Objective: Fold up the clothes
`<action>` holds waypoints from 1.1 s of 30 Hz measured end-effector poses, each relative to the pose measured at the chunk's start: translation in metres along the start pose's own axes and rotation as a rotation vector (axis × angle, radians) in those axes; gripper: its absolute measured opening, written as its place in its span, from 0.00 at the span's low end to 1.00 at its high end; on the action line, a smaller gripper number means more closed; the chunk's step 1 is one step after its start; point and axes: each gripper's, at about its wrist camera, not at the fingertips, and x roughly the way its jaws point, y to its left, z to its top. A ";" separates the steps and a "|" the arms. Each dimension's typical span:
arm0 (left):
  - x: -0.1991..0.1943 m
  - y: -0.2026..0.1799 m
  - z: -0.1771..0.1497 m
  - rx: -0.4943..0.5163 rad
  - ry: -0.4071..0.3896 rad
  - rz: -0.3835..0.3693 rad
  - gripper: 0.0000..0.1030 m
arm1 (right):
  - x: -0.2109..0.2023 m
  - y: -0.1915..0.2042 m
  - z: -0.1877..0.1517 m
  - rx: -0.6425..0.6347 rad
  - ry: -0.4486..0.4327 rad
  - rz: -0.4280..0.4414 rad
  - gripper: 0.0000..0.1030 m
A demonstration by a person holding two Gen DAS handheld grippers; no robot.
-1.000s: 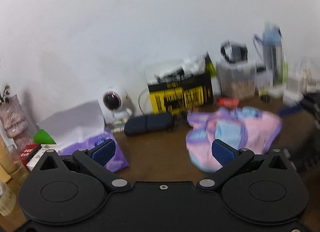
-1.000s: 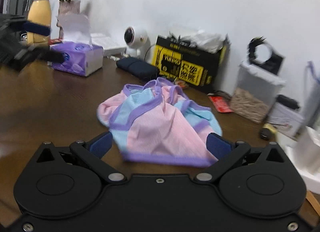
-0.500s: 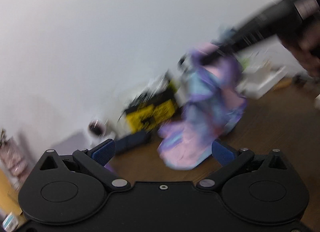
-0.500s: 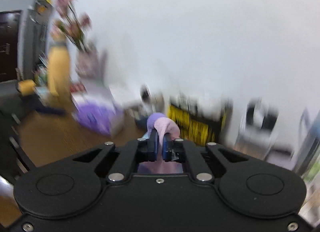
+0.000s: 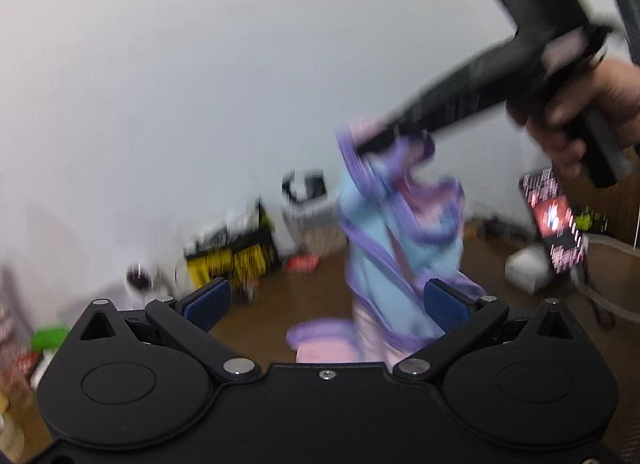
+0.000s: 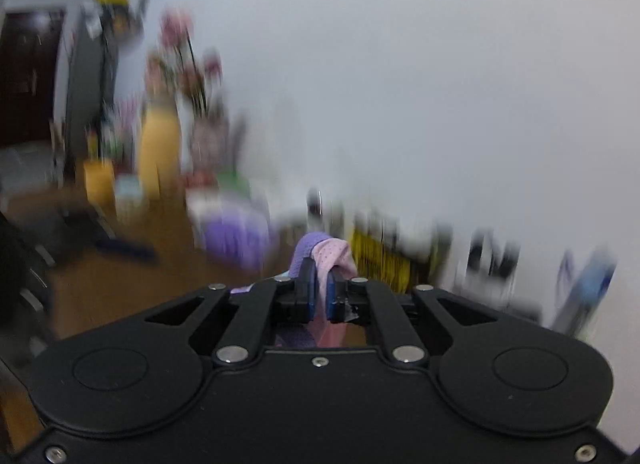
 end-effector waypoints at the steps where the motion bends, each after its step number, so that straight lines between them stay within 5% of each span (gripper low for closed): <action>1: 0.005 0.002 -0.005 -0.016 0.022 0.008 1.00 | 0.024 -0.006 -0.015 0.011 0.071 -0.023 0.22; 4: 0.011 0.001 -0.032 -0.076 0.083 -0.022 1.00 | 0.063 -0.020 -0.063 0.043 0.202 -0.090 0.24; 5: 0.017 -0.003 -0.041 -0.067 0.110 -0.037 1.00 | 0.060 -0.022 -0.070 0.049 0.196 -0.093 0.39; 6: 0.019 -0.004 -0.043 -0.055 0.120 -0.046 1.00 | 0.057 -0.025 -0.076 0.056 0.190 -0.098 0.68; 8: 0.025 -0.006 -0.045 -0.022 0.130 -0.061 1.00 | 0.043 -0.029 -0.088 0.097 0.154 -0.129 0.79; 14: 0.084 -0.023 -0.037 -0.073 0.134 -0.121 1.00 | 0.035 -0.013 -0.123 0.171 0.170 0.005 0.74; 16: 0.093 -0.028 -0.039 -0.072 0.134 -0.145 1.00 | 0.042 -0.010 -0.128 0.192 0.185 0.035 0.63; 19: 0.107 -0.025 -0.033 -0.067 0.129 -0.144 1.00 | 0.060 -0.011 -0.137 0.193 0.237 0.057 0.37; 20: 0.110 -0.018 -0.026 -0.099 0.131 -0.139 1.00 | 0.063 -0.012 -0.141 0.191 0.251 0.053 0.20; 23: 0.124 -0.010 0.000 -0.138 0.139 -0.096 1.00 | 0.054 0.004 -0.148 0.105 0.244 0.038 0.14; 29: 0.140 -0.079 0.011 0.208 0.138 -0.174 1.00 | 0.019 0.081 -0.166 -0.222 0.212 0.020 0.13; 33: 0.148 -0.105 0.011 0.353 0.160 -0.206 1.00 | 0.011 0.083 -0.172 -0.172 0.183 0.000 0.14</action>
